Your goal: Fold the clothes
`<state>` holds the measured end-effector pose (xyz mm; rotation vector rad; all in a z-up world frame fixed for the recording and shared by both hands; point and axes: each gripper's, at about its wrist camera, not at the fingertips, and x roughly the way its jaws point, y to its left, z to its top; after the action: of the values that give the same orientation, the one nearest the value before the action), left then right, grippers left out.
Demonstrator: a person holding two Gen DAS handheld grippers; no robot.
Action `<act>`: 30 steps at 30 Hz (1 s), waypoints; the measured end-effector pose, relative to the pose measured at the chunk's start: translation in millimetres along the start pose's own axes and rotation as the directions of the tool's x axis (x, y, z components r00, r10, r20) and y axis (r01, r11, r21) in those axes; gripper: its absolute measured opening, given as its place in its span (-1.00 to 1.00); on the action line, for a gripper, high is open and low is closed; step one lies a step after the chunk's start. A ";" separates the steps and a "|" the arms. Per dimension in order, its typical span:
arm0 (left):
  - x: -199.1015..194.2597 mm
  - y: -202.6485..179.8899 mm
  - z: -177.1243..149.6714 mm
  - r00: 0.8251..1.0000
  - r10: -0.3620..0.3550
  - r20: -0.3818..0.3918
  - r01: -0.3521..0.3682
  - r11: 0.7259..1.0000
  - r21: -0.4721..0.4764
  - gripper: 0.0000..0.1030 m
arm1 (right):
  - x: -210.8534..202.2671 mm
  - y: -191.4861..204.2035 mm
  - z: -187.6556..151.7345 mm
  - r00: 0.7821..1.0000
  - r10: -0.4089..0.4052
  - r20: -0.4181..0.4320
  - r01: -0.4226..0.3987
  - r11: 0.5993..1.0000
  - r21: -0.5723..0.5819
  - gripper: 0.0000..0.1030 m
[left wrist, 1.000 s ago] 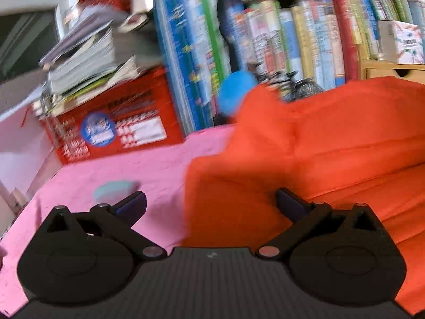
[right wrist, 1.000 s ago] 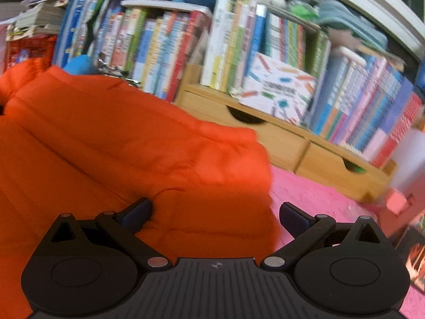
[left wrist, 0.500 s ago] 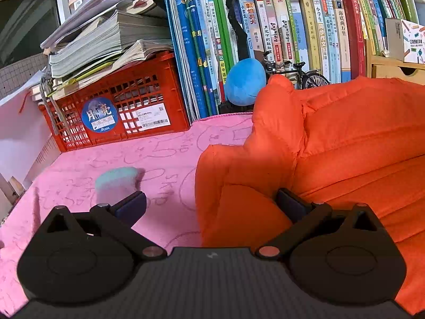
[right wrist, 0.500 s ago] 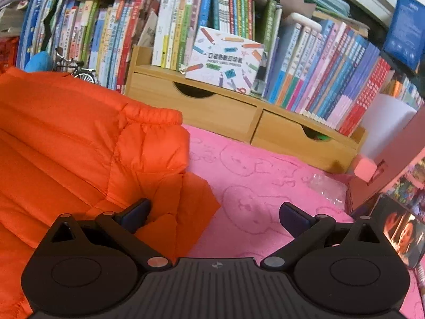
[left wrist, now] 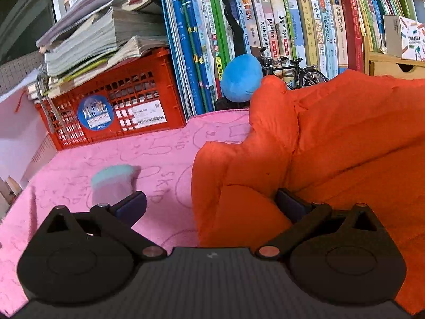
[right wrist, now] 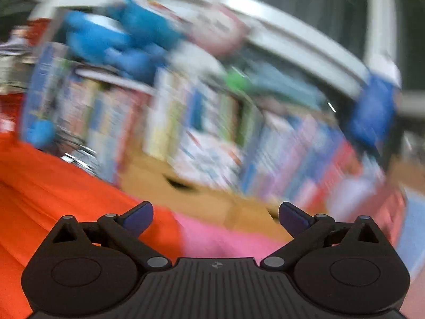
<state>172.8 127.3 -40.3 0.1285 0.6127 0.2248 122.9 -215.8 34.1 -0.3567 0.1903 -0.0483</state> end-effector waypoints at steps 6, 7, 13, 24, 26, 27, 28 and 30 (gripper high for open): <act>0.9 0.9 0.6 1.000 -0.010 -0.005 0.009 1.000 -0.015 1.00 | 36.3 93.5 40.4 0.986 0.163 0.035 -0.157 0.978 -0.137 1.00; 1.2 1.5 0.6 1.000 -0.013 -0.007 0.013 1.000 -0.018 1.00 | 47.7 103.7 40.8 0.986 0.167 0.014 -0.163 0.977 -0.138 1.00; 2.7 5.3 0.7 0.999 -0.039 -0.013 0.039 0.998 -0.043 1.00 | 103.4 126.4 18.4 0.979 0.160 -0.126 -0.170 0.983 -0.073 1.00; -48.1 -6.0 7.8 0.986 0.055 0.158 -0.045 0.997 -0.065 0.91 | 123.8 118.2 -5.8 0.964 0.205 -0.170 -0.198 0.979 0.058 1.00; -66.7 -17.9 21.2 0.974 0.011 0.227 0.002 0.999 -0.054 0.91 | 124.0 119.4 -7.0 0.964 0.202 -0.171 -0.195 0.979 0.054 1.00; -70.9 -28.9 30.6 0.969 -0.019 0.246 0.026 0.999 -0.025 0.92 | 124.1 118.7 -6.9 0.963 0.205 -0.173 -0.198 0.978 0.060 1.00; -70.1 -41.2 38.6 0.966 -0.037 0.255 0.037 0.999 0.007 0.92 | 124.3 117.9 -6.9 0.962 0.209 -0.174 -0.200 0.978 0.066 1.00; -64.1 -65.7 52.1 0.962 -0.063 0.265 0.046 0.997 0.069 0.92 | 123.9 117.0 -6.7 0.961 0.212 -0.175 -0.202 0.977 0.074 1.00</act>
<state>163.4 45.2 25.3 0.1982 0.3541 0.1316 244.8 -118.6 -35.0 -0.2755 0.4059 0.1213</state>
